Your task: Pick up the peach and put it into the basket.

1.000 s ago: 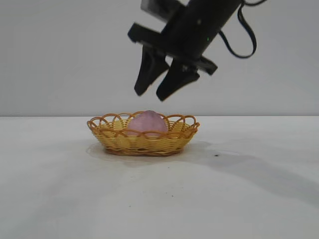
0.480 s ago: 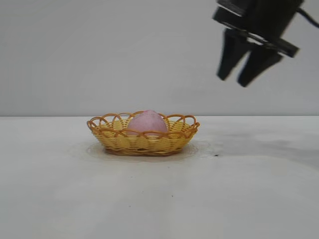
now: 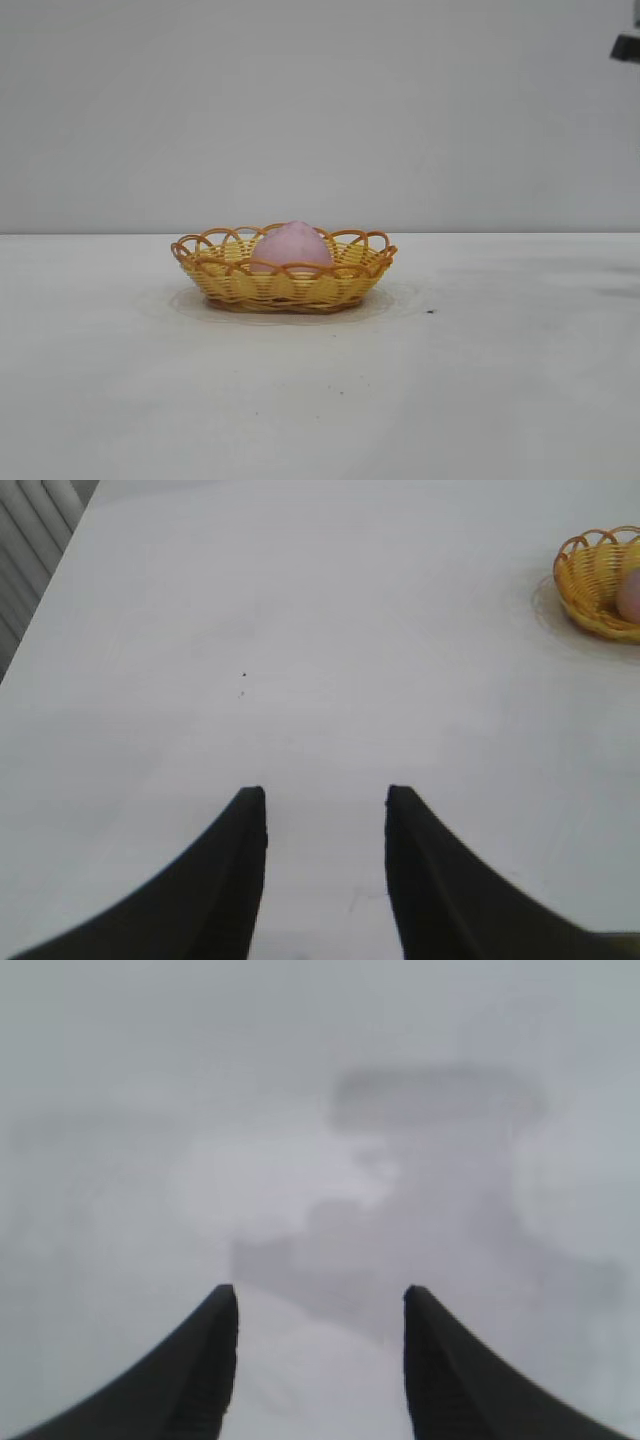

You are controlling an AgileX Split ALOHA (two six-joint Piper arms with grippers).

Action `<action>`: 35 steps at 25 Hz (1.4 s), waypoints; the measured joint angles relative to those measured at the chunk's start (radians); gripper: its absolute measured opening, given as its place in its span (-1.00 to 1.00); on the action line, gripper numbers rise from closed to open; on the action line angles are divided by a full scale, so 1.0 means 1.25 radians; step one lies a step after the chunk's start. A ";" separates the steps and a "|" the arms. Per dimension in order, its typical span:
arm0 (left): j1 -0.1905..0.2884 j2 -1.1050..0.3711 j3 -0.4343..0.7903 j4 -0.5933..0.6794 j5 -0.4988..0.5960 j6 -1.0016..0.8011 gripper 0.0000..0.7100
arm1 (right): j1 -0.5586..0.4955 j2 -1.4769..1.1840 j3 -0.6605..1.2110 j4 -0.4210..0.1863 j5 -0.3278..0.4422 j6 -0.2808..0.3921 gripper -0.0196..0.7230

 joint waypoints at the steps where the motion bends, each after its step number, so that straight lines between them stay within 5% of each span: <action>1: 0.000 0.000 0.000 0.000 0.000 0.000 -0.31 | 0.000 -0.067 0.056 0.000 -0.018 -0.003 -0.08; 5: 0.000 0.000 0.000 0.000 0.000 0.000 -0.31 | 0.000 -0.332 0.230 0.000 -0.035 -0.019 -0.08; 7: 0.000 0.000 0.000 0.000 0.000 0.001 -0.31 | 0.000 -0.474 0.276 0.000 0.004 -0.025 -0.08; 11: 0.000 0.000 0.000 0.000 0.000 0.001 -0.31 | 0.000 -0.694 0.313 -0.014 0.133 -0.026 -0.08; 15: 0.000 0.000 0.000 0.000 0.000 0.001 -0.31 | 0.000 -0.854 0.329 -0.091 0.312 0.007 -0.08; 20: 0.000 0.000 0.000 0.000 0.000 0.001 -0.31 | 0.000 -0.934 0.333 -0.148 0.441 0.057 -0.08; 35: 0.000 0.000 0.000 0.000 0.000 0.001 -0.31 | 0.000 -1.127 0.370 -0.147 0.482 0.056 -0.08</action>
